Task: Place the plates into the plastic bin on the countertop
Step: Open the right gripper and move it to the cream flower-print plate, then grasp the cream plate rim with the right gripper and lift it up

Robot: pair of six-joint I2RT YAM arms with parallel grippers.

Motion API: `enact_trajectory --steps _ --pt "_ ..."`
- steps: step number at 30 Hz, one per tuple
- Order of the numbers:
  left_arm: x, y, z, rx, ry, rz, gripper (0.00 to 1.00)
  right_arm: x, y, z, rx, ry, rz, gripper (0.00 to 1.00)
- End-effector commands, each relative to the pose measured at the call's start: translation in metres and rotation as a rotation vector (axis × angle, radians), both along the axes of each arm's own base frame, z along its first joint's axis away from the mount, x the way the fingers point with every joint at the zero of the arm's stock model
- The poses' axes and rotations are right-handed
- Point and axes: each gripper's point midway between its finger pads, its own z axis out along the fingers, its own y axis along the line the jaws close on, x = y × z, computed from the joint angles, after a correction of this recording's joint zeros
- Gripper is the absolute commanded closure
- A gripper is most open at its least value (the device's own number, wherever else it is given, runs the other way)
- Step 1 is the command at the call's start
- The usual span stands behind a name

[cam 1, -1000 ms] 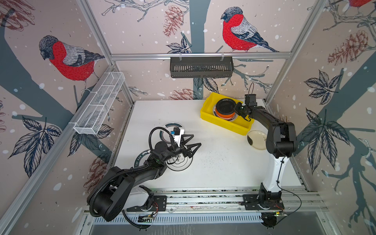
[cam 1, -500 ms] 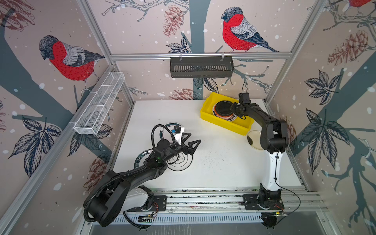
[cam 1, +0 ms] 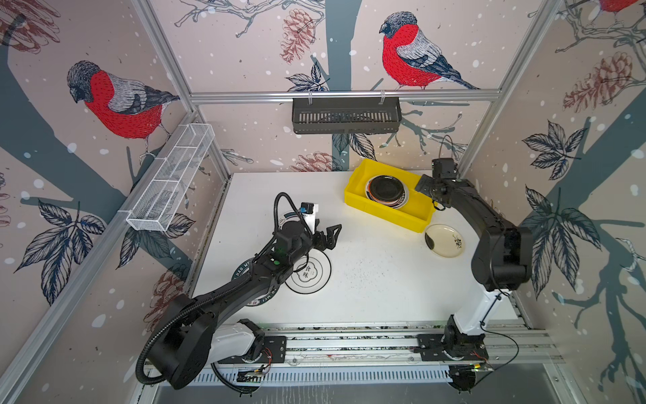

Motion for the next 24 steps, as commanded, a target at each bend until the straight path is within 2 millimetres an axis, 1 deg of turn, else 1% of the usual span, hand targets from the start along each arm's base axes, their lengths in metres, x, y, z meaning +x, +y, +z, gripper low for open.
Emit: enact_trajectory --steps 1,3,6,8,9,12,13,16,18,20,22,24 --pt "-0.015 -0.019 -0.018 0.02 0.112 -0.071 0.03 -0.036 -0.037 -0.007 0.022 -0.016 -0.081 0.01" --pt "-0.021 -0.033 -0.02 0.018 0.113 -0.106 0.03 -0.055 -0.053 -0.019 0.079 -0.032 -0.1 0.01" --pt "-0.029 -0.052 -0.026 0.009 0.137 -0.177 0.03 -0.074 -0.066 -0.042 0.122 0.01 -0.098 0.01" --pt "-0.036 -0.063 -0.029 -0.004 0.145 -0.218 0.03 -0.081 -0.071 -0.057 0.136 0.056 -0.087 0.02" --pt "-0.039 -0.069 -0.032 -0.012 0.154 -0.241 0.03 -0.085 -0.073 -0.065 0.134 0.086 -0.084 0.08" --pt "-0.048 -0.082 -0.037 -0.042 0.189 -0.304 0.03 -0.093 -0.083 -0.081 0.102 0.14 -0.11 0.09" --pt "-0.05 -0.084 -0.039 -0.044 0.198 -0.316 0.03 -0.095 -0.084 -0.084 0.103 0.142 -0.113 0.09" --pt "-0.055 -0.085 -0.041 -0.043 0.212 -0.327 0.03 -0.103 -0.088 -0.091 0.111 0.141 -0.128 0.15" --pt "-0.056 -0.083 -0.039 -0.044 0.207 -0.326 0.03 -0.11 -0.091 -0.097 0.114 0.151 -0.131 0.29" --pt "-0.057 -0.083 -0.037 -0.039 0.204 -0.334 0.03 -0.117 -0.094 -0.104 0.112 0.172 -0.139 0.38" --pt "-0.058 -0.086 -0.034 -0.028 0.204 -0.352 0.03 -0.125 -0.094 -0.11 0.11 0.185 -0.144 0.43" --pt "-0.06 -0.089 -0.031 -0.025 0.204 -0.376 0.03 -0.13 -0.092 -0.114 0.131 0.173 -0.139 0.44"
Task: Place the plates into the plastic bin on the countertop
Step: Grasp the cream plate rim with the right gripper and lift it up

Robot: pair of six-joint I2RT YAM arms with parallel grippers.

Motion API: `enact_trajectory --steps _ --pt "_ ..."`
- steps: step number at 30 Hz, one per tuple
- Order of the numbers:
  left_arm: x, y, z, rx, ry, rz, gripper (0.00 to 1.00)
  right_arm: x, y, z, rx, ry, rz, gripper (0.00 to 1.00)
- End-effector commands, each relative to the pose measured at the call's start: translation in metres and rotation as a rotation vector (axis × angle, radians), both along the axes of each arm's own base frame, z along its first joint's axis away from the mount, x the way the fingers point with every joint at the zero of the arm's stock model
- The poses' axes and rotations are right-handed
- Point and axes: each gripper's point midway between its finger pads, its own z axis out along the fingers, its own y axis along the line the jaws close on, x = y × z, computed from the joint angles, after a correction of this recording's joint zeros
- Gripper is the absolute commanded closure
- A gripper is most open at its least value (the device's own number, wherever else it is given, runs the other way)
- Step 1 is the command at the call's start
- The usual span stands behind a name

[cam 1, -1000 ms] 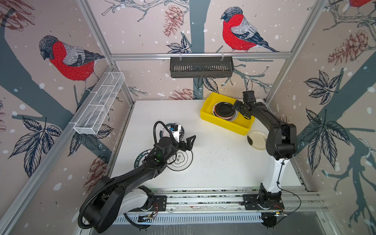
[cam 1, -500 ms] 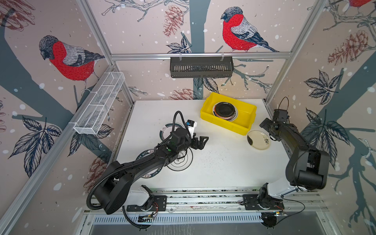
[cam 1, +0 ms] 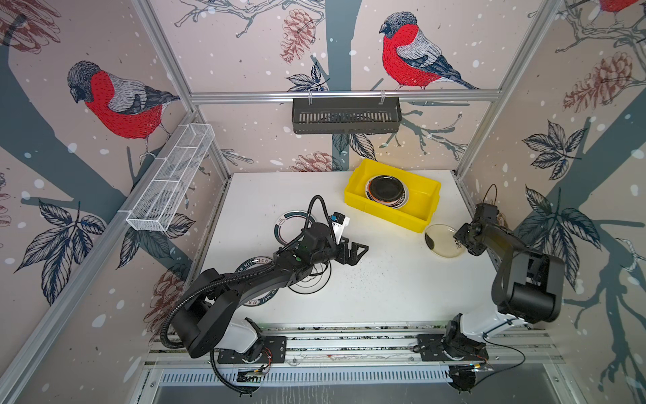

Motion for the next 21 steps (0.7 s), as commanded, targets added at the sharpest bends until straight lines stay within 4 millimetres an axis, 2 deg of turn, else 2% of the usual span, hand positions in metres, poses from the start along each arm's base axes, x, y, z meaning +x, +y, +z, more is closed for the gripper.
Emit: enact_trajectory --steps 1,8,12,21 --pt "-0.004 -0.008 0.012 -0.019 -0.015 -0.057 0.03 -0.001 0.003 -0.001 0.026 -0.046 0.019 0.44" --pt "-0.003 -0.015 0.011 -0.048 0.018 -0.066 0.03 -0.012 0.016 -0.016 0.202 -0.126 0.035 0.51" --pt "-0.003 -0.018 0.008 -0.069 0.041 -0.07 0.03 -0.019 0.016 -0.022 0.209 -0.14 0.016 0.53" --pt "-0.002 -0.021 0.008 -0.03 0.053 -0.089 0.03 -0.021 0.023 -0.04 0.294 -0.192 -0.001 0.67"
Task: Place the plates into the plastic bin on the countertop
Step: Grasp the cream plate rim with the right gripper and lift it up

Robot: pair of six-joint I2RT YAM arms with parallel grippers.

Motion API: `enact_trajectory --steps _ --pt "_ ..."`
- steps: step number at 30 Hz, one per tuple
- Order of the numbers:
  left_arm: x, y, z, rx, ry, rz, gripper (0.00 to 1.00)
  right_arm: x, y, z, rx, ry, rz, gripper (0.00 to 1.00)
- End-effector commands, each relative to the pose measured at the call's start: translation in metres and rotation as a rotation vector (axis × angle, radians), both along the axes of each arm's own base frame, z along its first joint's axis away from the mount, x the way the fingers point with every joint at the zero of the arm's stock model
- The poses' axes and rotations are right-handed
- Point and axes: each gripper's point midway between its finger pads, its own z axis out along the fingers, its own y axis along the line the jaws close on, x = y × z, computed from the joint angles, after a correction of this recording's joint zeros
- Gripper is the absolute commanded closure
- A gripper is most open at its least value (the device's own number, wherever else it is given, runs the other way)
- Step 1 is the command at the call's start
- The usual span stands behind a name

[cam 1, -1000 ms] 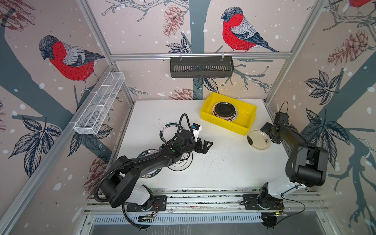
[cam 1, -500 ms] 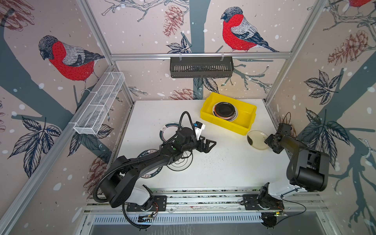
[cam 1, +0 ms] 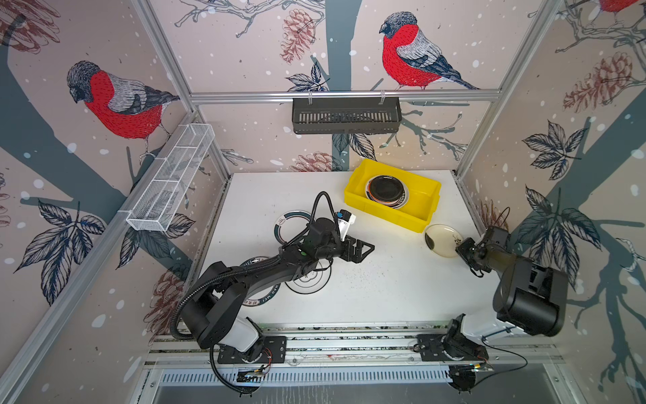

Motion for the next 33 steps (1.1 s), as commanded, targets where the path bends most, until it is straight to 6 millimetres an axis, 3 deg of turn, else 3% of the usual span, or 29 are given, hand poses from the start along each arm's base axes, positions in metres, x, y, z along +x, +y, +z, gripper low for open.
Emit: enact_trajectory --steps 1,15,27,32,33 --pt "-0.001 -0.001 0.002 0.015 -0.012 -0.013 0.03 -0.006 0.011 -0.014 0.071 0.029 0.002 0.71" --pt "0.001 0.002 -0.01 0.02 0.035 0.025 0.03 -0.005 0.015 -0.004 0.143 -0.044 0.005 0.93" --pt "0.006 0.003 -0.011 0.018 0.034 0.048 0.03 -0.01 0.012 0.035 0.13 -0.143 -0.004 1.0" --pt "0.009 0.0 -0.007 0.009 0.029 0.051 0.03 -0.018 0.014 0.06 0.1 -0.191 -0.027 1.0" --pt "0.01 -0.001 -0.005 0.007 0.029 0.051 0.03 -0.02 0.014 0.073 0.081 -0.222 -0.03 1.0"
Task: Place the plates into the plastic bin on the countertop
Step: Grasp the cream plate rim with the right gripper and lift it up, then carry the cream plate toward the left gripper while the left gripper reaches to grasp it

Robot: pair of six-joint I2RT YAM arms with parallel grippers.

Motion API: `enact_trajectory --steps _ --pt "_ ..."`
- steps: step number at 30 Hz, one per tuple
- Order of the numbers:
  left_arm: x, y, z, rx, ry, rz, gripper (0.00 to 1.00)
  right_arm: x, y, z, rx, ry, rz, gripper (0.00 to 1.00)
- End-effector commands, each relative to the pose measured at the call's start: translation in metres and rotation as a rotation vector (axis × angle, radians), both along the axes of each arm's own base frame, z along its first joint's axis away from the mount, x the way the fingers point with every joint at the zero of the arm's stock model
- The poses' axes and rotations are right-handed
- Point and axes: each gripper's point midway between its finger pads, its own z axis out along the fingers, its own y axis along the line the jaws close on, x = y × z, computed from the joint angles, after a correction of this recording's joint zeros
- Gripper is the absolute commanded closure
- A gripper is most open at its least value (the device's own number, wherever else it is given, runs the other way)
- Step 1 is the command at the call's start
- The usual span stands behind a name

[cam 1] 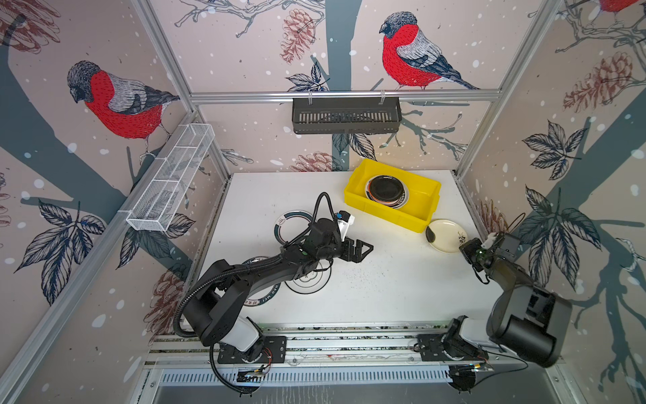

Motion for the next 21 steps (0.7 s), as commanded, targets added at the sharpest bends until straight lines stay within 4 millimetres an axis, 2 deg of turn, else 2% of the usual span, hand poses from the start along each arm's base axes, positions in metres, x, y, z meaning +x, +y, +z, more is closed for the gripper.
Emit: enact_trajectory --steps 1,6,10,12,13,14,16,21 --pt "0.008 -0.005 0.011 -0.024 -0.02 0.013 0.03 -0.007 0.003 0.022 -0.022 -0.045 -0.02 1.0" --pt "0.015 -0.019 0.019 -0.048 -0.019 -0.011 0.04 -0.025 0.017 0.066 -0.11 -0.137 -0.025 1.0" --pt "0.024 -0.032 0.024 -0.078 -0.018 -0.019 0.05 -0.042 0.035 0.091 -0.154 -0.225 -0.007 1.0" --pt "0.029 -0.039 0.027 -0.093 -0.021 -0.027 0.1 -0.045 0.048 0.099 -0.155 -0.264 0.028 1.0" --pt "0.028 -0.042 0.02 -0.086 -0.004 -0.035 0.15 -0.046 0.056 0.104 -0.153 -0.28 0.054 1.0" --pt "0.032 -0.049 0.029 -0.102 -0.016 -0.046 0.16 -0.046 0.063 0.106 -0.151 -0.288 0.078 1.0" --pt "0.031 -0.059 0.029 -0.109 -0.013 -0.072 0.19 -0.044 0.079 0.113 -0.148 -0.297 0.145 1.0" --pt "0.034 -0.074 0.029 -0.112 -0.01 -0.09 0.2 -0.039 0.114 0.127 -0.156 -0.323 0.28 1.0"
